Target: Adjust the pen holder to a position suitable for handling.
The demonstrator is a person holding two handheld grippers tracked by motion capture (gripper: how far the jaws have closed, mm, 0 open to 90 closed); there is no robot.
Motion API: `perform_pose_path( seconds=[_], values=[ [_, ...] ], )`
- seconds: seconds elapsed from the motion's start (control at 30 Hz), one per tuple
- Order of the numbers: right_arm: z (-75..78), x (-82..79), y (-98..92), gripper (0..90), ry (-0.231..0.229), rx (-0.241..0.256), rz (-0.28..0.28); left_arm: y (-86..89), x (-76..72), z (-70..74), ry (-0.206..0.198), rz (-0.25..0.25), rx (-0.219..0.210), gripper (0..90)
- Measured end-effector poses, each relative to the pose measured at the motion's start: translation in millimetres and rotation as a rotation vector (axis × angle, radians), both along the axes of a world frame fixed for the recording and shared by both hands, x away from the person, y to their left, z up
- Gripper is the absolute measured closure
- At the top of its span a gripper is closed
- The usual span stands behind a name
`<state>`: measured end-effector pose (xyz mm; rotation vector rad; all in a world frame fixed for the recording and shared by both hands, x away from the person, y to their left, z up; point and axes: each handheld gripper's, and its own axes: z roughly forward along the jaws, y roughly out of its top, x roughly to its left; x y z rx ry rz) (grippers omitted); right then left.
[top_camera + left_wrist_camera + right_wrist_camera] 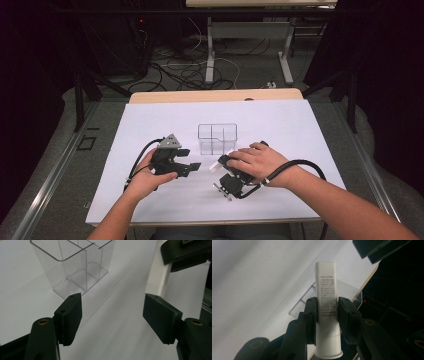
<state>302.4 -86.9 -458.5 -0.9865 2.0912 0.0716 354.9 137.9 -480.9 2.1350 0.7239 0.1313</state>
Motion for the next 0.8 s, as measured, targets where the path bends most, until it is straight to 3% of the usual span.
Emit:
perform_pose_path(
  seconds=[0.1, 0.43, 0.47, 0.67, 0.8],
  values=[
    [0.3, -2.4, 2.9, 69.5, -0.036, -0.025, 0.038, -5.3, 0.1, 2.2, 0.019, -0.034, 0.005, 34.8],
    [-1.7, -6.0, 3.8, 69.5, -0.045, -0.035, 0.061, -26.2, 4.2, 7.9, 0.072, -0.153, 0.037, 40.2],
    [-1.4, -6.5, 4.2, 69.5, -0.052, -0.043, 0.067, -29.3, 4.1, 6.5, 0.061, -0.144, 0.031, 41.0],
    [-2.7, -8.2, 5.3, 69.5, -0.063, -0.044, 0.084, -37.9, 7.5, 6.6, 0.113, -0.195, 0.063, 46.7],
    [-4.3, -8.7, 5.8, 69.5, -0.065, -0.054, 0.088, -44.3, 8.4, 4.9, 0.122, -0.204, 0.073, 50.9]
  ],
)
